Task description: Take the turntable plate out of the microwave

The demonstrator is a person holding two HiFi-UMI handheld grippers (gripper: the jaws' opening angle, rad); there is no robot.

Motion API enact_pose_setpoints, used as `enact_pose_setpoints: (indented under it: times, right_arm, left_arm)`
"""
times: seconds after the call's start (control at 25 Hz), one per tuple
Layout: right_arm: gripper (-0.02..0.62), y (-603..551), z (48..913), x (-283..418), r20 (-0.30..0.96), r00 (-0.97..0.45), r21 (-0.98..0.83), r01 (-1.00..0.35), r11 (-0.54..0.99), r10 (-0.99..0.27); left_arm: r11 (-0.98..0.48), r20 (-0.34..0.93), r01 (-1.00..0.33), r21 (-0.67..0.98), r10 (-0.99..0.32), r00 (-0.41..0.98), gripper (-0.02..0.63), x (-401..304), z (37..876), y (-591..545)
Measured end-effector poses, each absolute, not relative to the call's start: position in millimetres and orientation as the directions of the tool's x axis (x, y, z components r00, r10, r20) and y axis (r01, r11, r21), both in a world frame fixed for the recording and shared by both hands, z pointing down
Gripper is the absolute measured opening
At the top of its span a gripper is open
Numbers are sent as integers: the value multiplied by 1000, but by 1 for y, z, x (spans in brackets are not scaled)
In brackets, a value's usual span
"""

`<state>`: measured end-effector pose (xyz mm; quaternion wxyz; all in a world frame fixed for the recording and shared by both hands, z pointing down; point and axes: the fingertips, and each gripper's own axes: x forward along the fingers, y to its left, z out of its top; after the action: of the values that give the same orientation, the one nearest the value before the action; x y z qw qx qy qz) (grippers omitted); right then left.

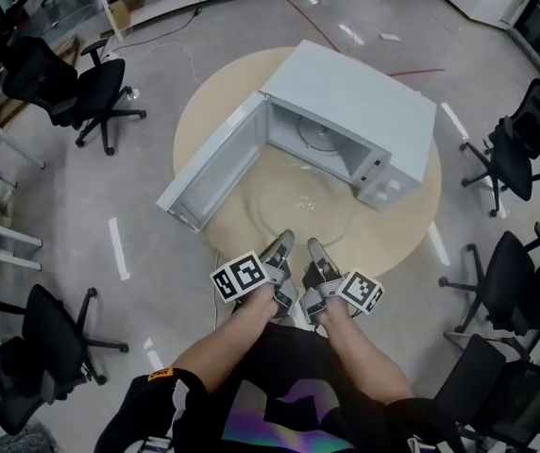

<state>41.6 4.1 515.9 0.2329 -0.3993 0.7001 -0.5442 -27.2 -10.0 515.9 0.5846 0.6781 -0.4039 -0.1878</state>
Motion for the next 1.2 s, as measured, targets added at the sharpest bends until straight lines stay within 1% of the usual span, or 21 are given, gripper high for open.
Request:
enact_pose_setpoints:
  times: [0.24,0.56,1.2]
  right_arm:
    - [87,36,546,51,183,-596,-945,-327,28,-782]
    - [92,40,566,51,211,-622,-936,-352,28,-754]
    - [94,39,585,48,247,-626,-933,-360,-6,-740]
  left_arm:
    - [46,239,-330,943,-784,573,114,-22,538,21]
    - [82,263,-327,942,-783,563,117,-21,560,27]
    - [127,308,-333,934,-759,574,118,-23,581,26]
